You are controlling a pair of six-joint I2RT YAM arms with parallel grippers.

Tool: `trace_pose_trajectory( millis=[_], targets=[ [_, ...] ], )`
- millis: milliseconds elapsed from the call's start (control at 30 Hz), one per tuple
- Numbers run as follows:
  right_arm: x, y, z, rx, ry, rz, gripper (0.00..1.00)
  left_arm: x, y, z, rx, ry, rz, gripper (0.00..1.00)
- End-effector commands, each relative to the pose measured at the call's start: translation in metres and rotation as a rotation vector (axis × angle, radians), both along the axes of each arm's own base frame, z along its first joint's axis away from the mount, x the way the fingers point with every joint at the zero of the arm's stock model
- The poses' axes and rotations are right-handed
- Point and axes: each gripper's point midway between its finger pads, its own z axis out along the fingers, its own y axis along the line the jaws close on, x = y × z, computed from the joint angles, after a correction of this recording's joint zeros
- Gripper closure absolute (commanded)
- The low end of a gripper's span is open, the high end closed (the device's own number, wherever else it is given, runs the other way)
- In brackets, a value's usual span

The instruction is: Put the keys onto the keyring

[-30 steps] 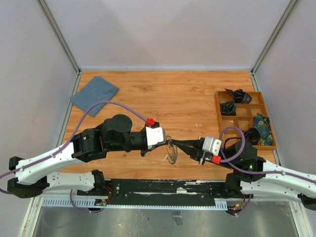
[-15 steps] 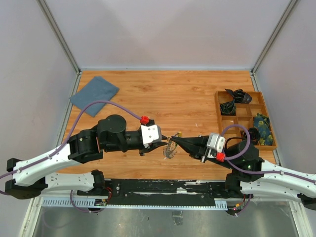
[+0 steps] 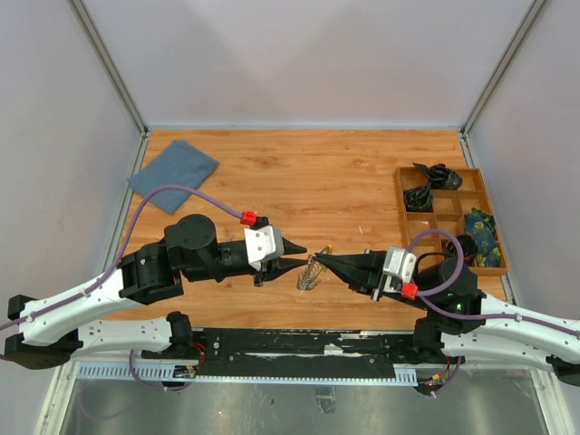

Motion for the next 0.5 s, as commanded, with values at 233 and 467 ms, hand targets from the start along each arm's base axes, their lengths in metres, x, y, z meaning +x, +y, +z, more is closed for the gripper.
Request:
trace_pose_trajectory(
  millis=[233, 467],
  targets=[
    [-0.016, -0.006, 0.019, 0.069, -0.041, 0.066, 0.99, -0.006, -0.009, 0.014, -0.087, 0.006, -0.038, 0.70],
    [-0.015, -0.007, 0.018, 0.066, -0.040, 0.061, 0.99, -0.010, -0.015, 0.012, -0.086, 0.013, -0.069, 0.72]
  ],
)
